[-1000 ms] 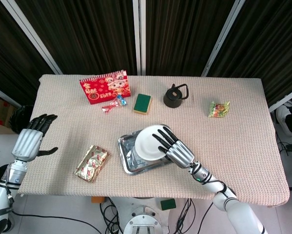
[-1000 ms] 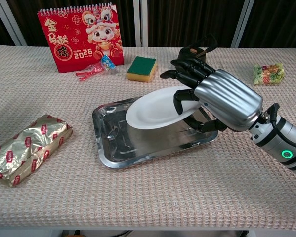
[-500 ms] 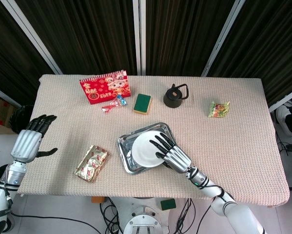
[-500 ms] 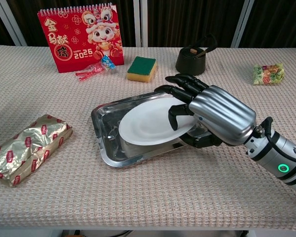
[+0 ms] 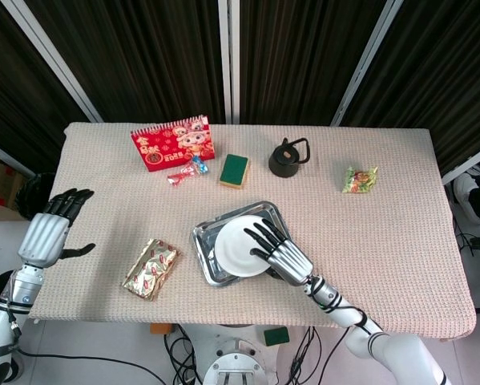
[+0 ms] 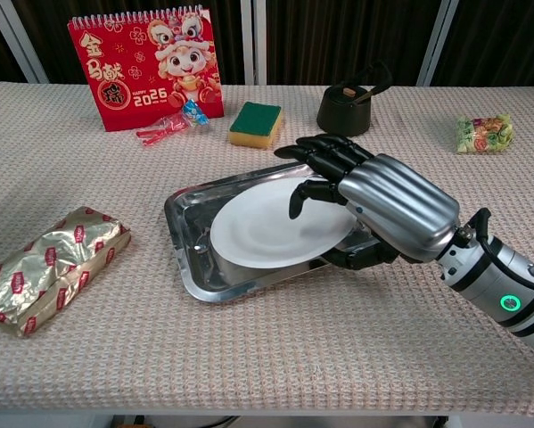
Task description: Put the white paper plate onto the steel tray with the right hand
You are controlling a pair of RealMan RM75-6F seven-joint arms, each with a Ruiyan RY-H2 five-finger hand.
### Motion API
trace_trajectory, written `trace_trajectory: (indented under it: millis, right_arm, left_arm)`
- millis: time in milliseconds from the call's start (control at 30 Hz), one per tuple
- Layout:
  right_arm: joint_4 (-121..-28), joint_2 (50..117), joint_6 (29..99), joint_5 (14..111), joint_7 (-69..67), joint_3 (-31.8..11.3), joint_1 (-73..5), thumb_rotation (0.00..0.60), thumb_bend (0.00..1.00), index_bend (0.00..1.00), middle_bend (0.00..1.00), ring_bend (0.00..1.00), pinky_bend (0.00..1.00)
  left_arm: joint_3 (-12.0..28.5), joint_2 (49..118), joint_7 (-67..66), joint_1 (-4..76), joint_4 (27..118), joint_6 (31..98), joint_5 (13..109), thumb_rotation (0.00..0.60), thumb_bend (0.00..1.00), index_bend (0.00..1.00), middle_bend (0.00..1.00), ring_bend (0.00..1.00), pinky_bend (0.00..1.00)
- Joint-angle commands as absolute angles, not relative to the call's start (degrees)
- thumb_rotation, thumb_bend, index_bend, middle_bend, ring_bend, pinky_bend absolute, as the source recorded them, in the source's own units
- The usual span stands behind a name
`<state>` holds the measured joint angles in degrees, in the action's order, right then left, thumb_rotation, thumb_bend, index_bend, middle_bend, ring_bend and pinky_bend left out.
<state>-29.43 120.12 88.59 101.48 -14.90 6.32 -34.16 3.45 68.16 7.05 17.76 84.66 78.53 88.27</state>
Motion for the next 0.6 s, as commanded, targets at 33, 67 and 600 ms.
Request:
trace_trajectory:
  millis: [33, 67, 600]
  right_arm:
    - [-35.9, 116.5, 85.8, 100.9, -12.0, 5.9, -34.9, 0.600, 0.28, 0.33, 0.01, 0.00, 0.00]
    - [-38.5, 115.3, 84.5, 100.7, -11.2, 5.9, -35.0, 0.600, 0.27, 0.32, 0.01, 0.00, 0.00]
    - [-72.0, 97.0, 70.5, 96.7, 4.5, 4.9, -36.8, 0.600, 0.16, 0.08, 0.00, 0.00, 0.00]
  left_arm:
    - [3.5, 68.1, 7.0, 17.7, 84.8, 78.5, 88.2, 0.600, 0.05, 0.10, 0.12, 0.07, 0.15]
    - [3.5, 68.0, 7.0, 17.7, 84.8, 78.5, 88.2, 0.600, 0.05, 0.10, 0.12, 0.07, 0.15]
    - [3.5, 67.5, 7.2, 17.5, 85.3, 78.8, 88.4, 0.600, 0.05, 0.10, 0.12, 0.07, 0.15]
